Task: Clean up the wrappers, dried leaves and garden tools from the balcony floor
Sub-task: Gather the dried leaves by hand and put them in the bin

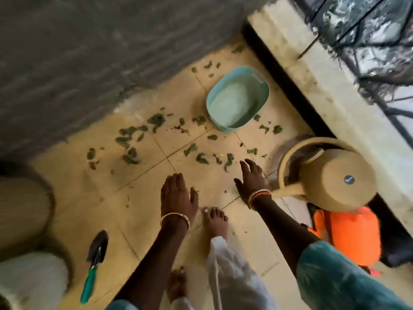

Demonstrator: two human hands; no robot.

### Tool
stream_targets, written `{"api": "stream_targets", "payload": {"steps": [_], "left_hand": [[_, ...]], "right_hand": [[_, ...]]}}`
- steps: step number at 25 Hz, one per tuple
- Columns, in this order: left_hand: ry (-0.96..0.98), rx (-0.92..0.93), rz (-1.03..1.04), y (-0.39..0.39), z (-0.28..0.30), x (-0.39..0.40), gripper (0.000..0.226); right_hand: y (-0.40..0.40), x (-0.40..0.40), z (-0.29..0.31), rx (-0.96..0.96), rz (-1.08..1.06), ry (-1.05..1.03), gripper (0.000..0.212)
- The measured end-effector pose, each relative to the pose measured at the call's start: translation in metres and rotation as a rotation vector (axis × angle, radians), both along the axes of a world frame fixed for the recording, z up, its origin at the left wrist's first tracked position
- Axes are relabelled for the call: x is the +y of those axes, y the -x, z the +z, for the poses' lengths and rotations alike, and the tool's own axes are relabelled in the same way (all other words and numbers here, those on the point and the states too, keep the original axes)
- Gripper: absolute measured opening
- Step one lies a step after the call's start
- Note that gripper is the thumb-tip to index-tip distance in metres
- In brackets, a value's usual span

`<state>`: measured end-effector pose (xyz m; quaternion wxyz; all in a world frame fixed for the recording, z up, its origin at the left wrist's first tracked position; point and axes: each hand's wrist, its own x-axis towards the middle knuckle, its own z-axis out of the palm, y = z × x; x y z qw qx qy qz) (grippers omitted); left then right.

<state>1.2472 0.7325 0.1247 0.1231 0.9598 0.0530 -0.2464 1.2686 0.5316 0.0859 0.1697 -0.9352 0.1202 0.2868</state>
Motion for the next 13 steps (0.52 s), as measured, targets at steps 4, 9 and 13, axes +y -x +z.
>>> {"api": "stream_targets", "payload": {"steps": [4, 9, 13], "left_hand": [[0.109, -0.107, -0.014, -0.032, -0.152, 0.002, 0.056], [0.239, -0.393, -0.117, -0.059, -0.258, -0.010, 0.044], [0.468, -0.583, -0.020, -0.076, -0.287, -0.031, 0.030]], "right_hand": [[-0.018, -0.009, -0.160, 0.022, 0.040, -0.029, 0.079], [-0.021, -0.019, -0.251, -0.295, 0.181, -0.032, 0.065], [-0.020, -0.044, -0.275, -0.646, 0.168, -0.141, 0.037]]}}
